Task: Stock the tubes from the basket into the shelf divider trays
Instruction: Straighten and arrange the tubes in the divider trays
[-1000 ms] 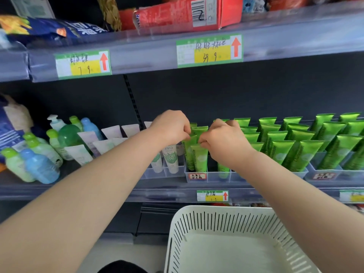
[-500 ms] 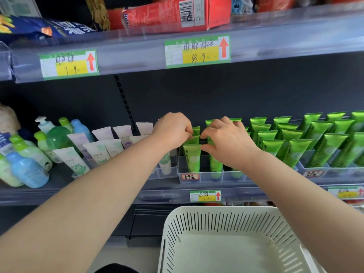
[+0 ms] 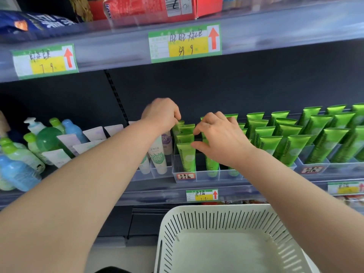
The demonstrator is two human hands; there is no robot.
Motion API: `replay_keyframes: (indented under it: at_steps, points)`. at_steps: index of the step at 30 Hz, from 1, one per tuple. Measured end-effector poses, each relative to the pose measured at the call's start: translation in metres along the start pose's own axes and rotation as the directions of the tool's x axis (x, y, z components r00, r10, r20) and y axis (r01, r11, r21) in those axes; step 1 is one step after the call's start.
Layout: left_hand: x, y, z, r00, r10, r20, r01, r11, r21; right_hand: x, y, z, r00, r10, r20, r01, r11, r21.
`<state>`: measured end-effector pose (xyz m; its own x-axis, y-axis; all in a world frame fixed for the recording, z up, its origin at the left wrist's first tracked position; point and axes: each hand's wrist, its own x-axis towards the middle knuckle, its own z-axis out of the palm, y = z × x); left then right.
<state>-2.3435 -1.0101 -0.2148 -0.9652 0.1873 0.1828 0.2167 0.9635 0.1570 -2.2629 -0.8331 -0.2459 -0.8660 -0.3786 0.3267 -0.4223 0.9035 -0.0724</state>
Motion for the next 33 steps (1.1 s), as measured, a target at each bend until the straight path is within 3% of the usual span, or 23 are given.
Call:
replay_keyframes:
  at_steps: [7,12,17,33]
  points:
    - [0.015,0.008,0.009,0.999,0.018,0.03,-0.022,0.992,0.124,-0.006,0.013,-0.002,1.0,-0.027,0.013,0.026,0.999,0.022]
    - [0.018,0.019,0.015,0.996,0.057,-0.071,-0.053,0.997,0.059,-0.008,0.017,-0.004,0.998,-0.046,0.03,0.046,0.999,0.015]
    - [0.018,0.028,0.016,0.998,0.068,0.009,-0.068,0.996,0.056,-0.01,0.02,-0.004,0.998,-0.041,0.04,0.041,0.999,0.008]
    - [-0.016,0.023,-0.007,0.995,0.064,-0.071,-0.069,0.995,-0.075,-0.024,0.011,-0.01,0.998,-0.033,0.053,0.036,0.998,-0.044]
